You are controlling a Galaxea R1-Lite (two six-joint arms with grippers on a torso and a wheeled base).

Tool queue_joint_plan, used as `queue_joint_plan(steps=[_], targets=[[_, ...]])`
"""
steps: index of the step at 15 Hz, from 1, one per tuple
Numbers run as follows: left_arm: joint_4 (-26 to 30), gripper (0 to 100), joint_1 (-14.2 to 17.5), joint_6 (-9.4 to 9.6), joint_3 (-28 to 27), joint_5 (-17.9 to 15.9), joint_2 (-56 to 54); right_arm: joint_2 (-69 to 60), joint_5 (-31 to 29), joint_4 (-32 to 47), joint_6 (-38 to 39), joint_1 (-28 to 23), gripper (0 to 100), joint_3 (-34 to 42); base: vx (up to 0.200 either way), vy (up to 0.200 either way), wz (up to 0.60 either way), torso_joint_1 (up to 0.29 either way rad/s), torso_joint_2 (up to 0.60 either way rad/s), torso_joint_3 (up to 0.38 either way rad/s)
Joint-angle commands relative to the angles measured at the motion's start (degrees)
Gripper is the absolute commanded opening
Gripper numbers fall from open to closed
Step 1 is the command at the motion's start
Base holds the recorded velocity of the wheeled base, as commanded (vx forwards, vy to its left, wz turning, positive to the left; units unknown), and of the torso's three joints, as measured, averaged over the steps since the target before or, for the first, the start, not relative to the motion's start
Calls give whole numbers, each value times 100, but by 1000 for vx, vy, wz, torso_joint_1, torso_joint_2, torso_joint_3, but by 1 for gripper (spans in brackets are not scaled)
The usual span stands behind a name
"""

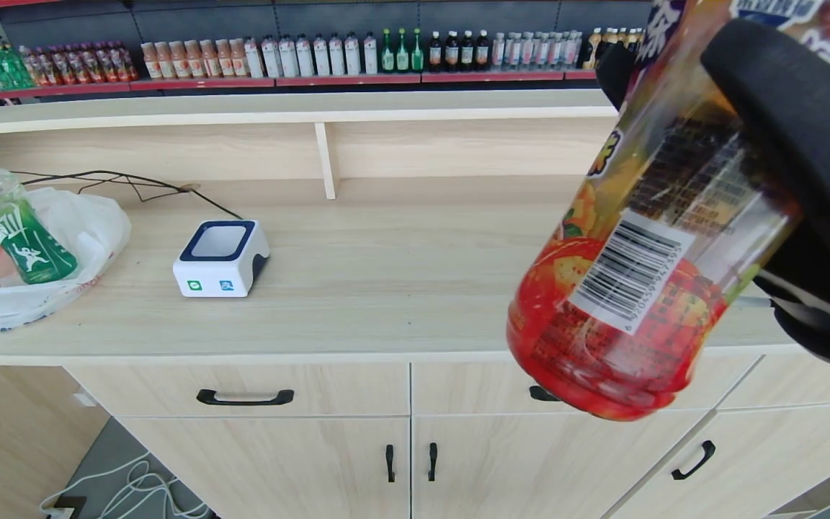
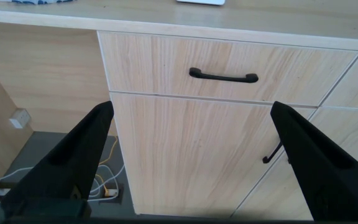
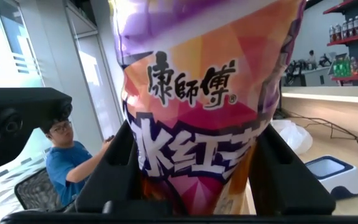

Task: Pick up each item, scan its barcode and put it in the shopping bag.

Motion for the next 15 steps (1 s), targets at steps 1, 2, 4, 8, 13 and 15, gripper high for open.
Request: queue_joint_plan(steps=[1, 2, 4, 8, 13, 15], targets=[[0, 100, 0, -4, 0, 0, -2, -45, 1, -3, 1, 16, 0, -22, 0, 0, 0, 0, 0, 0], [0, 100, 0, -4, 0, 0, -2, -54, 1, -3, 1, 16, 0, -22, 0, 0, 0, 0, 0, 0], [0, 100, 0, -4, 0, 0, -2, -72, 1, -3, 1, 16, 0, -22, 0, 0, 0, 0, 0, 0], [0, 100, 0, -4, 0, 0, -2, -72, 1, -3, 1, 16, 0, 22, 0, 0, 0, 0, 0, 0], [0, 100, 0, -4, 0, 0, -2, -89, 10, -3, 1, 16, 0, 22, 0, 0, 0, 0, 0, 0], [0, 100, 0, -4, 0, 0, -2, -98, 1, -3, 1, 16, 0, 66, 0, 0, 0, 0, 0, 0]])
